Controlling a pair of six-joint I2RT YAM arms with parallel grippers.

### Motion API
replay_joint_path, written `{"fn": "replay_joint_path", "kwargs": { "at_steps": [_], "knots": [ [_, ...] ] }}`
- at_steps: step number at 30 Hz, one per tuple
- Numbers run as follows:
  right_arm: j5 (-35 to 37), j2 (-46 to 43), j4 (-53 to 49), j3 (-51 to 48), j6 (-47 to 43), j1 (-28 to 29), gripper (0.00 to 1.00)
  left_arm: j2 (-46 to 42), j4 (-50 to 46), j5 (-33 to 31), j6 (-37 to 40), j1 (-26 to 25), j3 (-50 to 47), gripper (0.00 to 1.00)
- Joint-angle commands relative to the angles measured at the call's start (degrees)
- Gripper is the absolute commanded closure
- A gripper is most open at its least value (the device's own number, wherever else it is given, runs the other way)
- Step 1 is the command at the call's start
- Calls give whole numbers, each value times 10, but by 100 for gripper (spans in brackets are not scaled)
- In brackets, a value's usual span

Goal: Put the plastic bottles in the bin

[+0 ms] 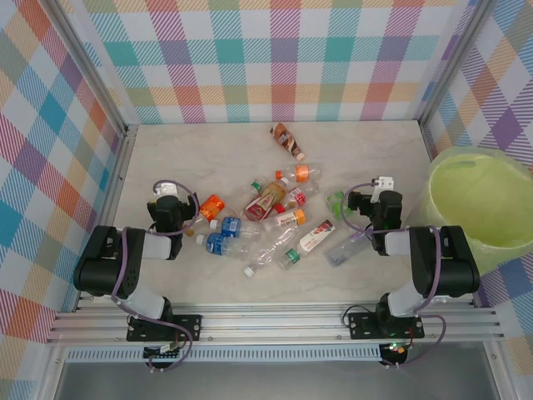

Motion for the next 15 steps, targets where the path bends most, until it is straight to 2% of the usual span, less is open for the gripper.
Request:
{"fn": "replay_joint_path", "kwargs": {
  "at_steps": [1,15],
  "knots": [
    [4,-1,27,-4,9,3,0,-2,12,-8,-6,-3,0,0],
    [3,-2,25,-4,9,3,0,-2,13,-8,-6,-3,-1,0]
  ]
}}
